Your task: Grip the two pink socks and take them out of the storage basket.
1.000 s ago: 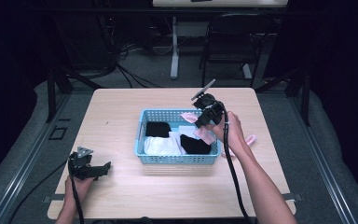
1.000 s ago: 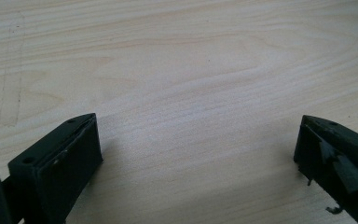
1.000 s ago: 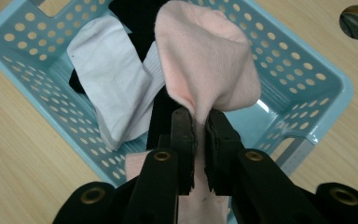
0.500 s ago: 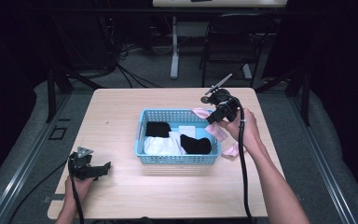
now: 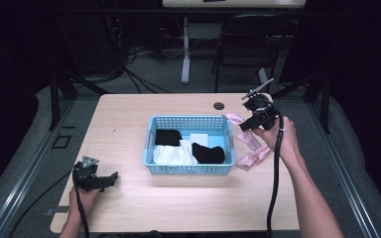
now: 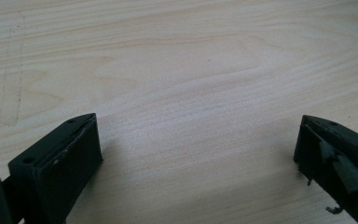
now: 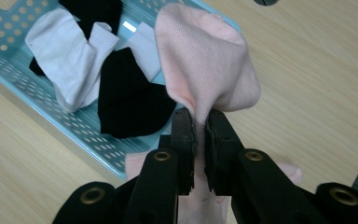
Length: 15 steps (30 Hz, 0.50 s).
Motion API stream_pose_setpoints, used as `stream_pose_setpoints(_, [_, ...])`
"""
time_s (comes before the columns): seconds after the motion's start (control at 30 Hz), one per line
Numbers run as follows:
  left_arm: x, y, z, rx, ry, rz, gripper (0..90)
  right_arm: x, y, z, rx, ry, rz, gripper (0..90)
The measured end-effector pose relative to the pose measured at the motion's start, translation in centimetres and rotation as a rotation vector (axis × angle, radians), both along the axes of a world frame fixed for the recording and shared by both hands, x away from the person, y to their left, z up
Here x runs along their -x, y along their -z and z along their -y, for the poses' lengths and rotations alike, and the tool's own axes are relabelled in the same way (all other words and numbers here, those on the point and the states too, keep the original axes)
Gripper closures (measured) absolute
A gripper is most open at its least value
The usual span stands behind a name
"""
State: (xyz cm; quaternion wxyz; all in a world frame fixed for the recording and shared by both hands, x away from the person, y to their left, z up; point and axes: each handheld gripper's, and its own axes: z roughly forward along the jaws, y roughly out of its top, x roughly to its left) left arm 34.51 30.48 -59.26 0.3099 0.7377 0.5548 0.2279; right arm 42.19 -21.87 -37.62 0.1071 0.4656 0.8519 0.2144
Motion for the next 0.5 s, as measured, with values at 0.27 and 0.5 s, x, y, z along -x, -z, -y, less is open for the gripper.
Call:
stream_pose_setpoints(0.27, [0.0,0.0,0.0,0.000,-0.002,0.001,0.6,0.3,1.4,2.7,0.024,0.045,-0.039,83.1])
stream_pose_setpoints(0.5, [0.0,0.0,0.0,0.000,-0.002,0.001,0.7,0.2,3.6,4.9,0.036,0.108,-0.064,83.1])
